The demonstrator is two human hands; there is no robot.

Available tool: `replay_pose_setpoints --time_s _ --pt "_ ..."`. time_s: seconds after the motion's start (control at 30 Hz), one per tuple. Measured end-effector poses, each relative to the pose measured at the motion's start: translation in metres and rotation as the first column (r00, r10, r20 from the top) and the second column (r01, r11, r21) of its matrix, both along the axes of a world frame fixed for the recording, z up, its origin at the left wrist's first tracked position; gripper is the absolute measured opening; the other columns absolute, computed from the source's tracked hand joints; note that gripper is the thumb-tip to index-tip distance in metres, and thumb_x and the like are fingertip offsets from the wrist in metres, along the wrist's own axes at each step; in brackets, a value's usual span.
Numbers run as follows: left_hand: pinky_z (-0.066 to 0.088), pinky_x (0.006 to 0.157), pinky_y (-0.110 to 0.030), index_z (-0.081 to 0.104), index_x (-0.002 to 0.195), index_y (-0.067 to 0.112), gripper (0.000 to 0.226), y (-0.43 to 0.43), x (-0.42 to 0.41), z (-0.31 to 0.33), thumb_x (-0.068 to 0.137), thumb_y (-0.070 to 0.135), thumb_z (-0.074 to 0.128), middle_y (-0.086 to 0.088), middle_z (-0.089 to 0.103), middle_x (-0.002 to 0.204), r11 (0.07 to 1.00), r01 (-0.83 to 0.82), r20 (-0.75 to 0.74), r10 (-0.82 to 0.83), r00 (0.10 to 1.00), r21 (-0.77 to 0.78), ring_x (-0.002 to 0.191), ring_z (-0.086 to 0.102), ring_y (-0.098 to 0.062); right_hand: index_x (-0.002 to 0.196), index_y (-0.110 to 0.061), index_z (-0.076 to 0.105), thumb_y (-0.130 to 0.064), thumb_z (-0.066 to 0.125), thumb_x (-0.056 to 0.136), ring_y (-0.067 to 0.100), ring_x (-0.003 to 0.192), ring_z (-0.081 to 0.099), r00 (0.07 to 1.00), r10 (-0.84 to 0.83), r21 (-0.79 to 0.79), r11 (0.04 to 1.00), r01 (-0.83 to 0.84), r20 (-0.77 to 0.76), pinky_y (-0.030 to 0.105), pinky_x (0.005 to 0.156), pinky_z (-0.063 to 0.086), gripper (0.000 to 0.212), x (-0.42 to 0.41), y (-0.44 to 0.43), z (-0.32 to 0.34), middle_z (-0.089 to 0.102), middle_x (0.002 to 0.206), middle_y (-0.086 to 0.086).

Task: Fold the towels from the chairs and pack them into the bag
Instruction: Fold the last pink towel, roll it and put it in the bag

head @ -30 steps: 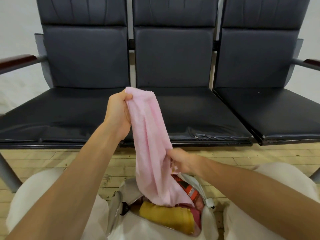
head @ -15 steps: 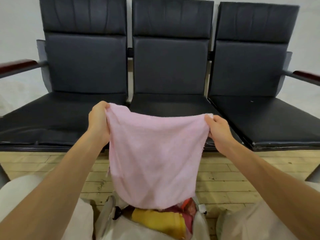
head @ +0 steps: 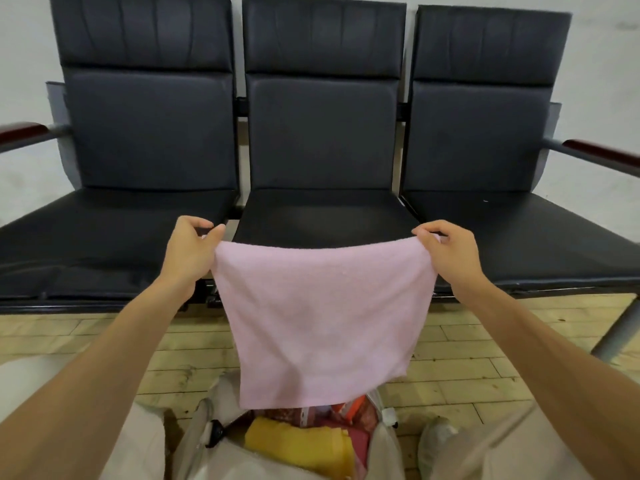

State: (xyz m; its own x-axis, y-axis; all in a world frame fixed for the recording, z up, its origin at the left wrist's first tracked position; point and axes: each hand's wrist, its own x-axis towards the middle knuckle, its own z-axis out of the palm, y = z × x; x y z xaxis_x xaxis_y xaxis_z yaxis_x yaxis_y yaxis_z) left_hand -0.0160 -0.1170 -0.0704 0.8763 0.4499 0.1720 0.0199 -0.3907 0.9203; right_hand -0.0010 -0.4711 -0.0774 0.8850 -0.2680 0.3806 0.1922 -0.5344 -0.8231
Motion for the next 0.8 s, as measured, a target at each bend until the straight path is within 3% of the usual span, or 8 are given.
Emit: replay_pose_setpoints --time_s 0.1,0.2,0.27,0.37,0.43,0.53,0.63,0.8 --pt "0.05 0.073 -0.031 0.061 0.101 0.021 0.012 -0.005 -0.005 0.003 0.093 0.029 0.061 -0.003 0.062 0.108 0.938 -0.039 -0.041 0.027 0.999 -0.345 0.098 0.059 -0.02 0.1 -0.023 0.073 -0.019 0.061 0.094 0.015 0.103 0.059 0.996 0.065 0.323 0.945 -0.043 -0.056 0.033 0.089 0.051 0.014 -0.003 0.002 0.003 0.067 0.106 -0.005" --pt "0.052 0.081 -0.033 0.066 0.108 0.019 0.023 -0.005 -0.01 0.013 0.087 0.028 0.068 -0.003 0.066 0.108 0.754 0.086 -0.025 -0.135 0.99 -0.651 0.101 0.063 -0.019 0.102 -0.021 0.074 -0.019 0.063 0.093 0.015 0.103 0.06 0.998 0.055 0.329 0.943 -0.037 -0.044 0.036 0.091 0.052 0.014 -0.002 0.006 0.005 0.068 0.107 -0.003" --pt "0.053 0.088 -0.033 0.065 0.118 0.018 0.033 -0.006 -0.011 0.015 0.086 0.014 0.069 -0.002 0.066 0.112 0.811 0.212 0.041 -0.227 0.973 -0.546 0.104 0.063 -0.018 0.101 -0.018 0.074 -0.014 0.065 0.091 0.012 0.099 0.061 0.999 0.041 0.2 0.979 -0.036 -0.021 0.033 0.088 0.052 0.014 -0.002 0.009 0.005 0.069 0.1 -0.006" --pt "0.05 0.079 -0.023 0.066 0.119 0.017 0.035 -0.002 -0.011 0.016 0.087 0.003 0.065 0.0 0.067 0.109 0.987 0.137 0.084 -0.13 0.988 -0.084 0.097 0.062 -0.011 0.099 -0.018 0.073 -0.012 0.065 0.091 0.007 0.093 0.062 0.999 -0.018 0.092 0.996 0.014 0.05 0.027 0.084 0.051 0.013 0.0 0.006 0.011 0.068 0.093 -0.009" --pt "0.043 0.072 -0.016 0.069 0.112 0.013 0.025 0.006 -0.009 0.016 0.089 0.005 0.063 -0.002 0.067 0.1 0.97 0.042 0.135 -0.076 0.988 0.241 0.085 0.059 -0.007 0.098 -0.018 0.073 -0.012 0.064 0.091 0.002 0.086 0.06 0.995 -0.044 0.055 0.998 0.039 0.092 0.02 0.079 0.049 0.012 0.001 0.001 0.015 0.066 0.088 -0.011" --pt "0.042 0.066 -0.022 0.067 0.103 0.007 0.016 0.014 -0.006 0.01 0.093 0.005 0.054 -0.007 0.066 0.093 0.887 0.0 0.144 -0.075 0.987 0.461 0.079 0.057 -0.015 0.099 -0.015 0.073 -0.012 0.062 0.093 0.001 0.084 0.058 0.995 -0.03 -0.048 0.998 0.034 0.09 0.013 0.073 0.042 0.013 0.001 0.0 0.014 0.067 0.089 -0.005" --pt "0.046 0.064 -0.027 0.06 0.104 0.015 0.014 0.014 -0.005 0.001 0.095 0.008 0.052 -0.004 0.063 0.092 0.885 0.038 0.132 -0.112 0.985 0.464 0.077 0.058 -0.017 0.101 -0.014 0.073 -0.011 0.058 0.094 0.002 0.087 0.058 0.999 0.018 -0.055 0.998 -0.015 0.049 0.015 0.074 0.043 0.016 0.0 0.0 0.008 0.067 0.093 -0.003" --pt "0.051 0.083 -0.033 0.064 0.104 0.025 0.015 -0.004 -0.009 -0.001 0.095 0.016 0.056 0.004 0.061 0.107 0.984 0.118 0.063 -0.11 0.992 -0.13 0.098 0.058 -0.016 0.101 -0.015 0.073 -0.014 0.06 0.094 0.006 0.095 0.056 0.992 0.092 0.045 0.995 -0.089 -0.088 0.029 0.089 0.044 0.015 -0.008 0.001 0.008 0.064 0.095 -0.012"
